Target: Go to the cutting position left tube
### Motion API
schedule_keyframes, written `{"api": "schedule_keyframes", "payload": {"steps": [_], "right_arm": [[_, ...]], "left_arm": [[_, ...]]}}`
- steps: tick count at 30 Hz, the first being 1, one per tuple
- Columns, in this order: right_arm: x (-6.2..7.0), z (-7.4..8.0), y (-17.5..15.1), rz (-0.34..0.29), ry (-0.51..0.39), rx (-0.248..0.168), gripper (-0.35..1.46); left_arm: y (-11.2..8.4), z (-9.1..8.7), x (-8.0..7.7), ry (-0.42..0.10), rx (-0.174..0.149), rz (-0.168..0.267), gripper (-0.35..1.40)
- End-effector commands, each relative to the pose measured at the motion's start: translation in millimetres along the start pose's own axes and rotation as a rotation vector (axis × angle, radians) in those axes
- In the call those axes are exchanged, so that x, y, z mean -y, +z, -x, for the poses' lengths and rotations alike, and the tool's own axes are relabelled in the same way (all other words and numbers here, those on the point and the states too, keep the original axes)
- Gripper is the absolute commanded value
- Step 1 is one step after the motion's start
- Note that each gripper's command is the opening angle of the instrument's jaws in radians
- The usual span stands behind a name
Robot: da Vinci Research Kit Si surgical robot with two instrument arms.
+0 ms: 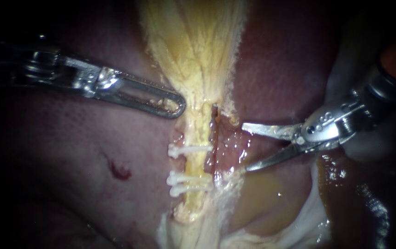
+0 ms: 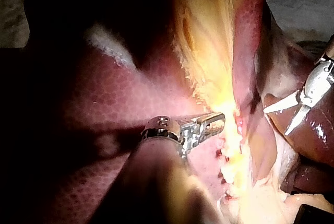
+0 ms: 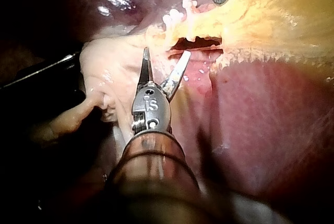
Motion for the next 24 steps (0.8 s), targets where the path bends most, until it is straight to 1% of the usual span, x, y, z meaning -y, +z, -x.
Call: {"api": "schedule_keyframes", "payload": {"steps": [1,5,8,10,13,14,16,20,24], "right_arm": [[0.0,0.0,0.0,-0.002,0.000,0.000,1.45],[0.0,0.0,0.0,-0.008,0.000,-0.002,1.45],[0.0,0.0,0.1,-0.016,0.000,-0.004,1.45],[0.1,-0.1,0.3,-0.024,0.000,-0.007,1.45],[0.5,0.0,1.0,-0.045,-0.003,-0.013,1.45],[0.8,0.0,1.5,-0.055,-0.011,-0.016,1.45],[1.4,0.2,2.4,-0.077,0.001,-0.021,1.45],[3.3,0.9,5.5,-0.128,0.032,-0.029,1.45],[4.3,1.8,8.2,-0.155,0.048,-0.023,1.45]], "left_arm": [[-0.5,0.2,0.0,-0.001,0.002,0.002,-0.35],[-3.4,0.7,0.5,-0.005,0.011,0.013,-0.35],[-4.9,0.7,0.9,-0.007,0.014,0.016,-0.35],[-5.1,0.6,1.1,-0.007,0.016,0.015,-0.35],[-4.9,0.6,1.2,-0.008,0.017,0.016,-0.35],[-4.8,0.6,1.2,-0.008,0.018,0.017,-0.35],[-4.7,0.6,1.2,-0.007,0.018,0.017,-0.35],[-4.6,0.6,1.2,-0.008,0.018,0.017,-0.35],[-4.6,0.6,1.2,-0.008,0.018,0.017,-0.35]]}}
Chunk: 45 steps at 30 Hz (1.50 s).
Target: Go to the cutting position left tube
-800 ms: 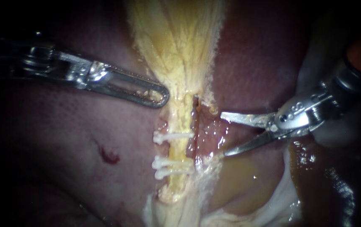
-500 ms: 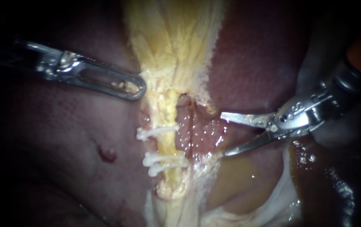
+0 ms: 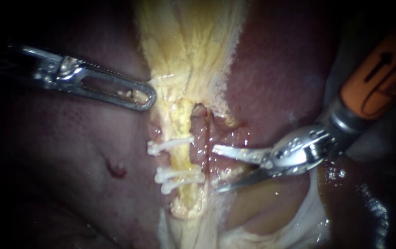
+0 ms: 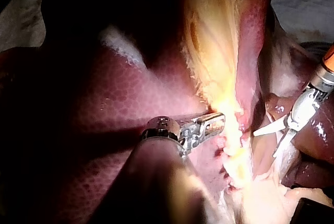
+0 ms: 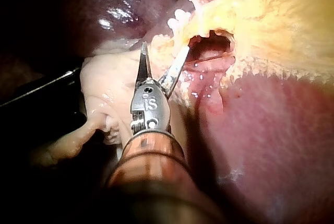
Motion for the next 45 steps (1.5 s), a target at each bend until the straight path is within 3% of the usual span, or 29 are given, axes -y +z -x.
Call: {"api": "schedule_keyframes", "payload": {"steps": [1,5,15,20,24,33,38,45], "right_arm": [[0.0,0.3,0.5,-0.011,0.007,0.007,1.44],[-0.8,1.4,1.9,-0.032,0.028,0.007,1.44],[-4.9,4.2,4.0,-0.081,0.100,0.010,1.44],[-5.4,4.8,4.8,-0.112,0.116,0.013,1.44],[-5.0,4.4,5.0,-0.142,0.120,0.000,1.44],[-4.0,2.1,6.3,-0.245,0.132,-0.098,1.44],[-3.3,0.7,7.2,-0.301,0.129,-0.129,1.44],[-3.4,-0.5,8.8,-0.357,0.127,-0.170,1.37]], "left_arm": [[0.0,0.0,0.0,0.000,0.000,0.001,-0.35],[0.1,0.0,0.1,-0.001,0.000,0.001,-0.35],[0.4,0.0,0.2,-0.001,0.002,0.003,-0.35],[0.4,0.0,0.2,-0.001,0.002,0.003,-0.35],[0.4,0.1,0.3,-0.001,0.002,0.004,-0.35],[0.5,0.1,0.3,-0.002,0.002,0.004,-0.35],[0.7,0.2,0.3,-0.002,0.002,0.005,-0.35],[1.0,0.1,0.3,-0.002,0.004,0.006,-0.35]]}}
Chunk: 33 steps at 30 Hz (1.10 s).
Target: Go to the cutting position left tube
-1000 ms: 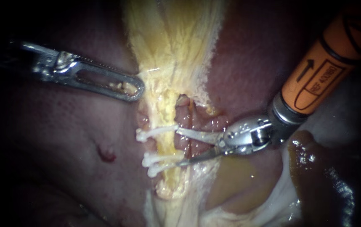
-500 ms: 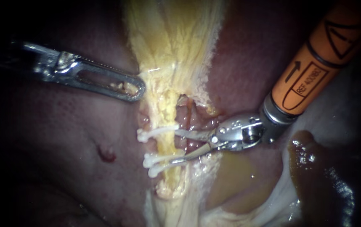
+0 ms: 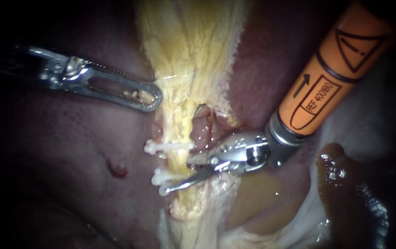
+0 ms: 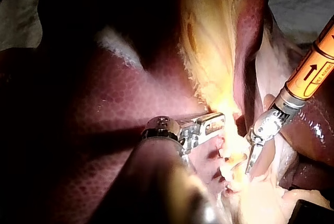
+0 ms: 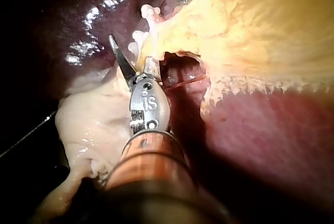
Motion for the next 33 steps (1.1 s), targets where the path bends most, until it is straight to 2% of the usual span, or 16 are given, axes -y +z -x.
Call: {"api": "schedule_keyframes", "payload": {"steps": [1,12,16,21,28,33], "right_arm": [[-0.2,-0.1,0.2,-0.003,-0.004,-0.003,1.37],[-1.8,-1.3,2.8,0.050,0.034,-0.055,1.37],[-1.9,-1.6,2.9,0.046,0.071,-0.081,1.37],[-1.8,-1.8,3.1,0.044,0.083,-0.090,1.37],[-0.9,-2.3,3.1,0.032,0.088,-0.100,1.42],[1.3,-3.0,3.2,-0.051,0.081,-0.118,1.42]], "left_arm": [[0.0,0.0,0.0,0.000,0.000,0.000,-0.35],[0.5,0.0,0.1,0.000,0.002,0.002,-0.35],[0.6,0.0,0.1,0.000,0.002,0.002,-0.35],[0.6,0.0,0.1,0.000,0.002,0.002,-0.35],[0.5,0.1,-0.1,0.000,0.001,0.001,-0.35],[0.4,0.1,-0.6,0.001,0.000,0.000,-0.35]]}}
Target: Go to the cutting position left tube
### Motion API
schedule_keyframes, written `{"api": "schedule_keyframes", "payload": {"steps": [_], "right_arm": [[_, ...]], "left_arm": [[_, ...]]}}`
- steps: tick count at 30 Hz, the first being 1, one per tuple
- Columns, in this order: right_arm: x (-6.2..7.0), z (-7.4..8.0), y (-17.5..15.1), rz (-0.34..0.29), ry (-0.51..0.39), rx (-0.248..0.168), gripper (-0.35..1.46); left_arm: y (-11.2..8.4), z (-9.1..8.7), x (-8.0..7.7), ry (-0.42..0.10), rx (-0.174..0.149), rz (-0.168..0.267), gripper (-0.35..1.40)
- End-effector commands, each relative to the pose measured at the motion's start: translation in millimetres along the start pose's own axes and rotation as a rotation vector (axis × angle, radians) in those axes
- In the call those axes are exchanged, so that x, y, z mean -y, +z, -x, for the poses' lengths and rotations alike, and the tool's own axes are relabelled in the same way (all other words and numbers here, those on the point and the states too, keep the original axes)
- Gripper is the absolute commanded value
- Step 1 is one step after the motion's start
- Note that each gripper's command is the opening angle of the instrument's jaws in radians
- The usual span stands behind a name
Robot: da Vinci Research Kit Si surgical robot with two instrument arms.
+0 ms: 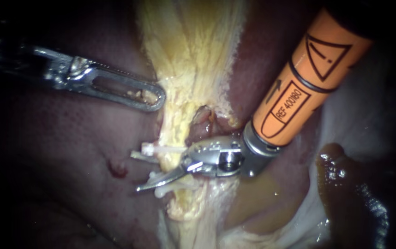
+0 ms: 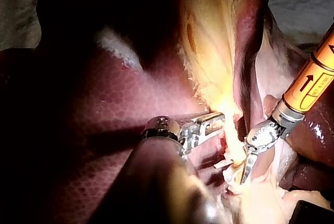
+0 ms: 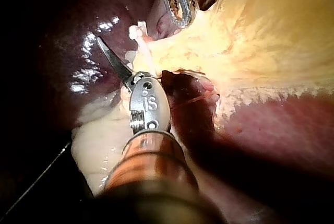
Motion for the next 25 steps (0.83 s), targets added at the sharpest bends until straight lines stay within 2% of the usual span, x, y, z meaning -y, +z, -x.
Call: {"api": "schedule_keyframes", "payload": {"steps": [1,4,9,25], "right_arm": [[0.5,-0.2,0.1,-0.010,-0.004,0.003,1.42],[1.9,-0.9,0.5,-0.039,-0.011,0.010,1.42],[3.0,-1.9,0.8,-0.064,-0.015,0.005,1.39],[2.4,-1.8,0.4,-0.068,-0.013,-0.001,1.39]], "left_arm": [[0.0,0.0,-0.1,0.001,-0.001,-0.002,-0.35],[0.0,0.0,-0.1,0.001,-0.001,-0.002,-0.35],[0.0,0.0,-0.1,0.000,-0.001,-0.002,-0.35],[0.0,0.0,-0.1,0.000,-0.001,-0.002,-0.35]]}}
